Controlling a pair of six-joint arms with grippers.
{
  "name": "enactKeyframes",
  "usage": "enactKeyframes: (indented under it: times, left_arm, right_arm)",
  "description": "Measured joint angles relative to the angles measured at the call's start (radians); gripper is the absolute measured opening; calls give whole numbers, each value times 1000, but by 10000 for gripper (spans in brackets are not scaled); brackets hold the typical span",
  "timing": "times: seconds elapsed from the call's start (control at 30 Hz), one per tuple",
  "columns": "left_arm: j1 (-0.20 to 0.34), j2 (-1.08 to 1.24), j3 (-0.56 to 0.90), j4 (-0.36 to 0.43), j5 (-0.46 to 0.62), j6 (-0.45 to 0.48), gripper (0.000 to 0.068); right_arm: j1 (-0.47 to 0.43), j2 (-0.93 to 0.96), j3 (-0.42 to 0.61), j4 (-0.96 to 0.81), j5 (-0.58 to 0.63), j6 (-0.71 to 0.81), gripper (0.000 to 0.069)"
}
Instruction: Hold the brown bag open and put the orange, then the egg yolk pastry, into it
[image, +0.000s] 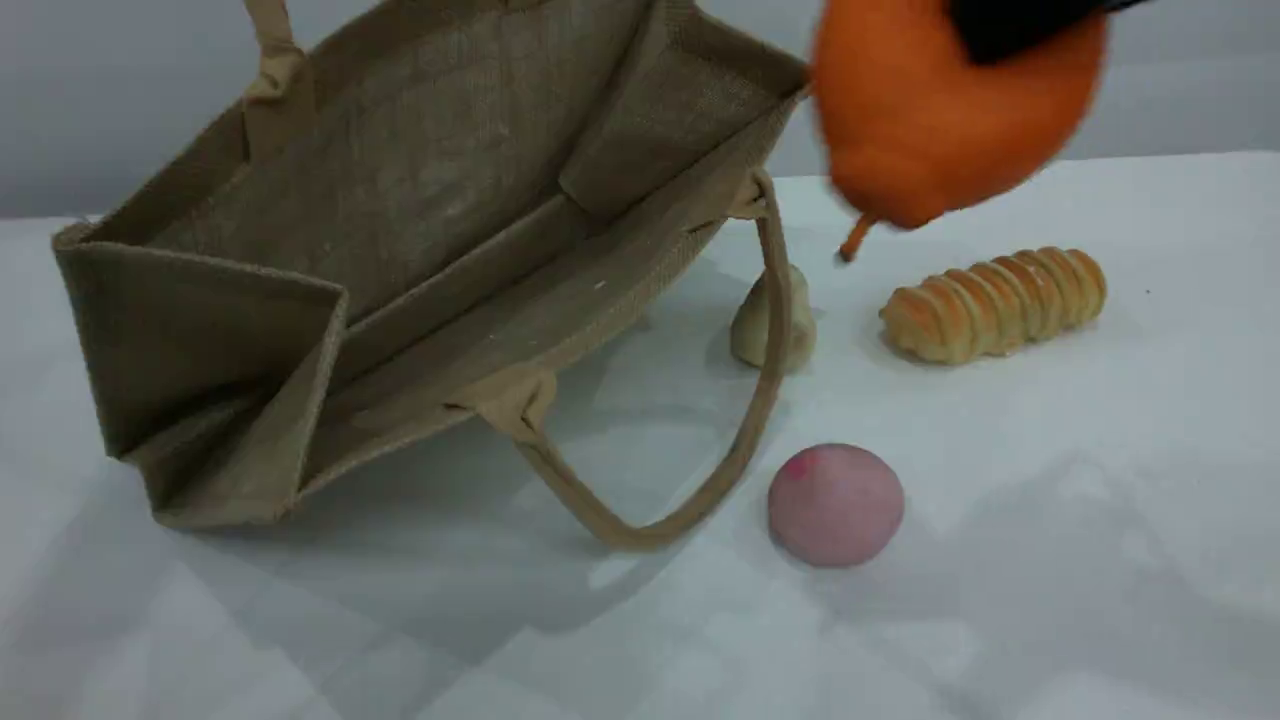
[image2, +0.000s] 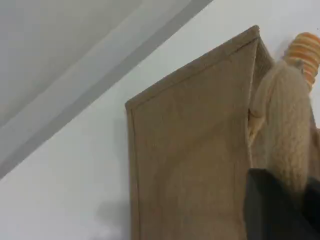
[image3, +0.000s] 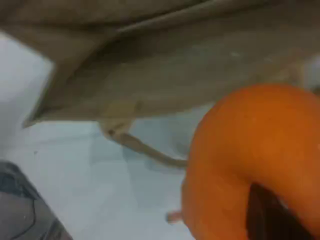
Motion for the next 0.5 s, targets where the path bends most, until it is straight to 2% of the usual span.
enactKeyframes:
  times: [0.27,0.5]
  left_arm:
    - [0,0,0,0,0,0,86]
    - [0,0,0,0,0,0,86]
  right_arm:
    - [189,78,-2,144,-161,-136,25]
    - [209,194,-36,306,-229,-229,27]
